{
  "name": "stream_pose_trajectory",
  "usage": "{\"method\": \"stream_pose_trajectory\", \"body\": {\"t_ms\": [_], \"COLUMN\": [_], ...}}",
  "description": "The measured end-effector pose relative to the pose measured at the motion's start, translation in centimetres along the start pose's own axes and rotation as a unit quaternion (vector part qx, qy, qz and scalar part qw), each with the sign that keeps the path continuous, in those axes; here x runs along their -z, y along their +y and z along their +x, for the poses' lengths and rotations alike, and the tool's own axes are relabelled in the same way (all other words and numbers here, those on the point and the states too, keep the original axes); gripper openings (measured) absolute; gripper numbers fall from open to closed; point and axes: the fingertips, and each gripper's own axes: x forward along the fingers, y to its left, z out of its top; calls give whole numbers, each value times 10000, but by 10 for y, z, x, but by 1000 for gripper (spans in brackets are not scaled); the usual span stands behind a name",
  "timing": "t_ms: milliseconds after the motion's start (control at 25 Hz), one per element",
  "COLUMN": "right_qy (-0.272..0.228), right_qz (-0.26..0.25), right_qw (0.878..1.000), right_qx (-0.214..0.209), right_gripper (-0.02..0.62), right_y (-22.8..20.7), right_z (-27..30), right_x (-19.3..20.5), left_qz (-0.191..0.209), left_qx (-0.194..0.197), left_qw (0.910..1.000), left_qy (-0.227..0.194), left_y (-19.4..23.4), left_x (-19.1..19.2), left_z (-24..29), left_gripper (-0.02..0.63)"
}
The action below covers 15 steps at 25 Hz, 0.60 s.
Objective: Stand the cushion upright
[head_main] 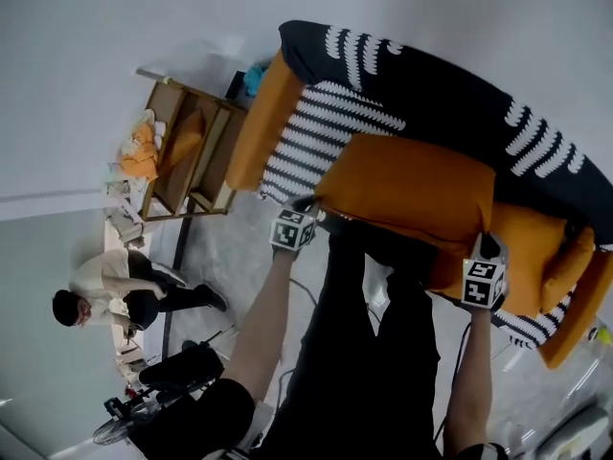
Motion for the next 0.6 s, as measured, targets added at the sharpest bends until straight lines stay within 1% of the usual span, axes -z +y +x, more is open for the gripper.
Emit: {"method": "stream_pose_trajectory", "body": {"t_ms": [80, 240, 400, 600], "right_qy": [-17, 74, 242, 479], "right_qz": [77, 181, 274, 564], "right_qw": [9999, 9989, 9970, 9919], "right_qx": [143, 431, 683, 1029], "right_gripper": [20, 20, 20, 20], "right_y": [0, 6, 19, 29], "right_z": [-4, -9, -11, -11], "right_x": [-10, -36, -68, -96], "left_qz": [32, -69, -36, 165], "left_qx": [29, 182, 515, 943], "left_qw": [9998, 9984, 9960, 9916], "left_qy": [-185, -532, -726, -873], "left_y": [8, 31, 63, 97], "left_x": [-14, -43, -68, -106], "left_z": [-4, -16, -23, -26], "left_gripper": [28, 28, 28, 28]}}
